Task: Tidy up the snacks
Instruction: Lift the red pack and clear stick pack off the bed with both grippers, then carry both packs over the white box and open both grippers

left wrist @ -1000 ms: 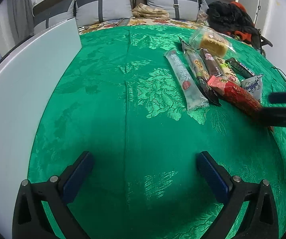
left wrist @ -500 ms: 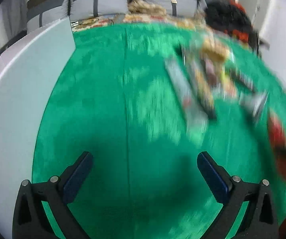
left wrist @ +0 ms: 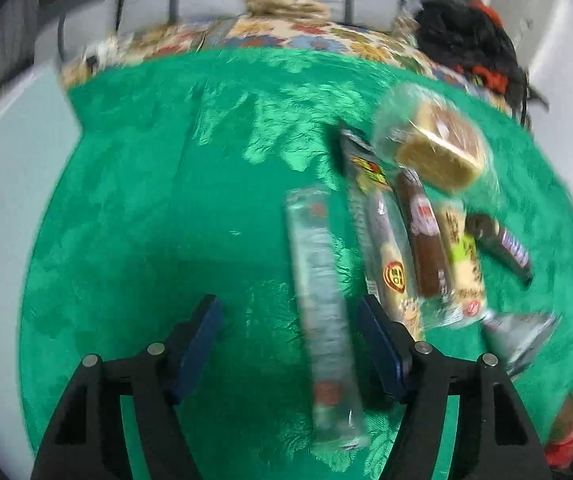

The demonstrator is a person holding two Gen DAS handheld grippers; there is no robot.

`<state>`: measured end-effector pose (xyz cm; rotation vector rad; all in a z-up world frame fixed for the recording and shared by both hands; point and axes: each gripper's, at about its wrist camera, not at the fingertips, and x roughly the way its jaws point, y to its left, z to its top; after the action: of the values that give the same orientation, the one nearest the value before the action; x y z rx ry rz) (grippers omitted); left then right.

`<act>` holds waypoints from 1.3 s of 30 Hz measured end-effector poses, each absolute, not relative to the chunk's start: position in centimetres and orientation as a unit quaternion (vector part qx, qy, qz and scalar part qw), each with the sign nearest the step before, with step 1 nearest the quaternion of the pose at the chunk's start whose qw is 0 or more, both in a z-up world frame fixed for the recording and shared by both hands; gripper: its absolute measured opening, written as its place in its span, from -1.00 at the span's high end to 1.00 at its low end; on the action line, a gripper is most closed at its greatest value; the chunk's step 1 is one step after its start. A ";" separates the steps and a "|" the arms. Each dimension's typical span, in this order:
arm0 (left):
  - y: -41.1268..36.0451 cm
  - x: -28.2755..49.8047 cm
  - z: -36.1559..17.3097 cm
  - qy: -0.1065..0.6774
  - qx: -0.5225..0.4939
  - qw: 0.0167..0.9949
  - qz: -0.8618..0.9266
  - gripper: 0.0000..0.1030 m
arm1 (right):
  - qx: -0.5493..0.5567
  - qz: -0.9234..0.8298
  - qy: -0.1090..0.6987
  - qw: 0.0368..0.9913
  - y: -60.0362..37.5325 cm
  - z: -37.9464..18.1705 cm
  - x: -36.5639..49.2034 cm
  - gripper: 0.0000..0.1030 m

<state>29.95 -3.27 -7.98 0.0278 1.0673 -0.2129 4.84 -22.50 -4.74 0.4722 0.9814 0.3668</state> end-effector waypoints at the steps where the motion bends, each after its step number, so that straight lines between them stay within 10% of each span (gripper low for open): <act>1: -4.0 29.6 -8.2 0.503 0.042 0.857 -0.100 -0.35 | 0.222 0.173 0.465 0.839 -22.5 -4.9 4.6 0.71; 5: -3.4 29.2 -7.7 0.502 0.035 0.857 -0.115 0.63 | 0.224 0.168 0.464 0.841 -22.8 -5.0 4.1 0.71; 20: 8.7 14.8 1.1 0.437 -0.162 0.870 -0.159 0.66 | 0.416 0.154 0.418 0.793 -28.1 -3.2 4.7 0.73; 31: 26.3 9.1 8.5 0.378 -0.173 0.909 -0.026 0.65 | 0.309 0.386 0.406 0.768 -2.8 9.3 12.1 0.73; 34: 30.1 8.8 7.6 0.393 -0.166 0.904 0.029 0.56 | 0.263 0.425 0.408 0.764 4.8 10.5 13.5 0.55; 36: 31.5 8.5 6.5 0.400 -0.156 0.901 0.059 -0.31 | 0.248 0.434 0.430 0.752 8.6 10.0 14.4 0.05; 39: 32.5 7.2 6.0 0.392 -0.143 0.903 0.105 -0.54 | 0.225 0.416 0.430 0.769 9.7 9.9 14.2 -0.12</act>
<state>7.16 32.49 5.95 -0.2957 0.8107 0.2172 14.24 9.66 9.88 0.4892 0.9329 0.9025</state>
